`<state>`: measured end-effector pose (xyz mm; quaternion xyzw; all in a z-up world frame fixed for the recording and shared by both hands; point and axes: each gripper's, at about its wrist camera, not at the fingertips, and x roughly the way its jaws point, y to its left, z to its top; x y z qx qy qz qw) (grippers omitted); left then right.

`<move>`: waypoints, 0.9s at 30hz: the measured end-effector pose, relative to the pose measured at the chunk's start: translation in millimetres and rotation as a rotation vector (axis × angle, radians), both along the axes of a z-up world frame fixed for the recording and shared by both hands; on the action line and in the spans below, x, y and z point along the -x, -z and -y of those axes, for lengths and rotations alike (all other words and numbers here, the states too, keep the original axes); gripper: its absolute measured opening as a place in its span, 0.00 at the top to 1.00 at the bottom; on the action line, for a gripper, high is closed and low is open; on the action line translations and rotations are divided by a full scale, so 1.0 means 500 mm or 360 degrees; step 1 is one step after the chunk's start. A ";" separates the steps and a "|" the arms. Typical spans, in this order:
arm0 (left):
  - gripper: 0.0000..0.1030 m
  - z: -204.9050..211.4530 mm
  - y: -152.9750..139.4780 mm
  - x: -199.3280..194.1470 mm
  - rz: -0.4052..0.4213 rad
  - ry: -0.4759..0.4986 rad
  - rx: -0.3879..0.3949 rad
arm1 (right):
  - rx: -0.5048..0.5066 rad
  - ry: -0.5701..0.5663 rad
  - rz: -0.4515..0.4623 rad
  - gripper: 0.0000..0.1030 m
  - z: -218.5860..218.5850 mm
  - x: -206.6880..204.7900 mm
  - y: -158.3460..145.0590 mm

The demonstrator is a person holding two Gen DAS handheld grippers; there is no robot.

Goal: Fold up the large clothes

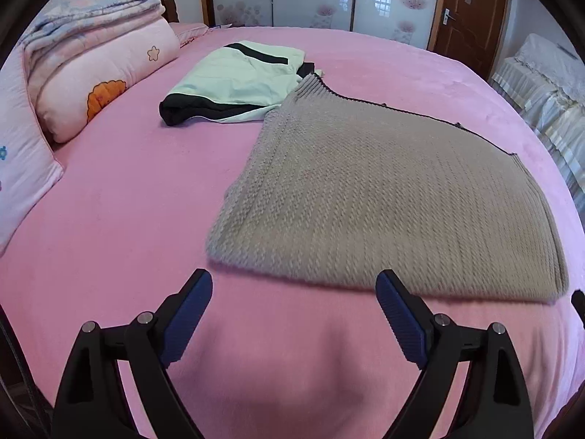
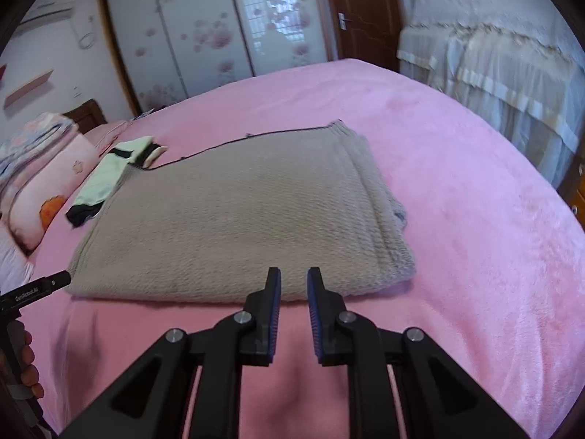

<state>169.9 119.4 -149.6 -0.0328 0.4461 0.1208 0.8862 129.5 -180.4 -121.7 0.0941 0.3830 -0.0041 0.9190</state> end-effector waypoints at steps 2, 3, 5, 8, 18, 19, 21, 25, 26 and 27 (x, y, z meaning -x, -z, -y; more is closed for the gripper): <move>0.12 0.012 -0.015 0.033 0.0009 0.0028 0.0042 | -0.0009 -0.0037 0.0023 0.84 -0.020 0.018 -0.018; 0.12 0.018 -0.022 0.046 0.0015 0.0044 0.0073 | -0.0016 -0.0055 0.0030 0.84 -0.028 0.026 -0.026; 0.12 0.027 -0.031 0.069 0.0022 0.0071 0.0112 | -0.0064 -0.0086 0.0050 0.84 -0.045 0.043 -0.046; 0.12 0.041 -0.043 0.100 0.0015 0.0109 0.0172 | -0.0104 -0.0127 0.0067 0.84 -0.067 0.067 -0.065; 0.12 0.034 0.012 0.129 -0.0017 0.0160 0.0408 | -0.0104 -0.0309 0.0061 0.84 -0.168 0.094 -0.060; 0.12 0.028 0.023 0.123 -0.0021 0.0152 0.0436 | -0.0106 -0.0320 0.0048 0.84 -0.175 0.090 -0.053; 0.12 0.008 0.052 0.108 -0.0017 0.0124 0.0528 | -0.0117 -0.0338 0.0011 0.84 -0.187 0.073 -0.034; 0.12 -0.032 0.103 0.066 0.0015 0.0069 0.0733 | -0.0140 -0.0349 -0.0032 0.84 -0.198 0.037 -0.004; 0.12 -0.041 0.114 0.055 0.0027 0.0050 0.0771 | -0.0139 -0.0348 -0.0033 0.84 -0.199 0.029 0.002; 0.12 -0.051 0.126 0.041 0.0046 0.0029 0.0805 | -0.0134 -0.0345 -0.0032 0.84 -0.202 0.018 0.009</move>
